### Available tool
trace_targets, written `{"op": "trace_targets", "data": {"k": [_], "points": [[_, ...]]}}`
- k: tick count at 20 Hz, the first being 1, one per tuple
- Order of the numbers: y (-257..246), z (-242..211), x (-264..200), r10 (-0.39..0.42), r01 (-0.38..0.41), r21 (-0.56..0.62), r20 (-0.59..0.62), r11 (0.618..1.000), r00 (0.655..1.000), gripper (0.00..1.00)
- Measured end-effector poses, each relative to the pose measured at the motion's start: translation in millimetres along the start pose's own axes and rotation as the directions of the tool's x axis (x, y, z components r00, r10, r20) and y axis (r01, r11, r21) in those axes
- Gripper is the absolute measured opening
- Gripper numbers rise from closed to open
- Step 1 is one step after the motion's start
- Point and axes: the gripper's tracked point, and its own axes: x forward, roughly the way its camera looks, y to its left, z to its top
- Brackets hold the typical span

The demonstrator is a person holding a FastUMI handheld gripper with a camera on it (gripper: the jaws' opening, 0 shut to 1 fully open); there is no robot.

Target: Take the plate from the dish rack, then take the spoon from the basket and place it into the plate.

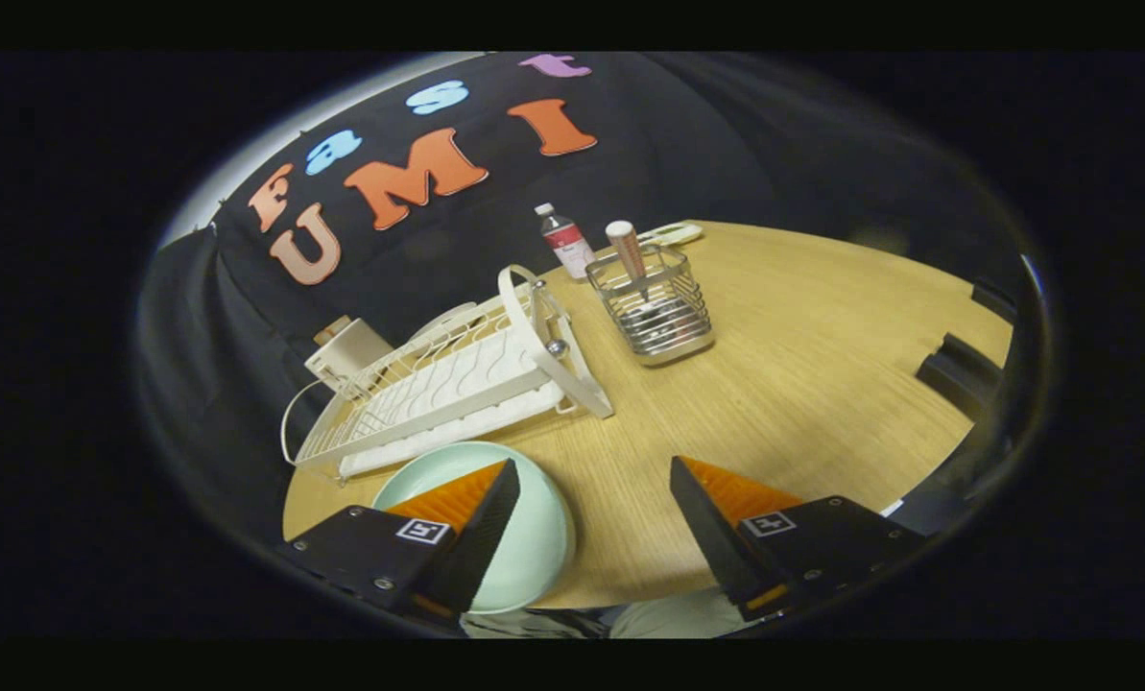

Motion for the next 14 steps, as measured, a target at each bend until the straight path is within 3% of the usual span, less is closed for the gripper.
{"op": "trace_targets", "data": {"k": [5, 9, 14], "points": [[-21.3, 59.7, -2.5, -0.051, 0.067, -0.095, 0.158, 0.993, 0.986, 0.99], [-32.2, 105.4, -3.1, -0.087, 0.152, -0.193, 0.307, 0.969, 0.948, 0.99], [-29.6, 144.5, 5.2, -0.066, 0.219, -0.294, 0.453, 0.93, 0.889, 0.97]]}}
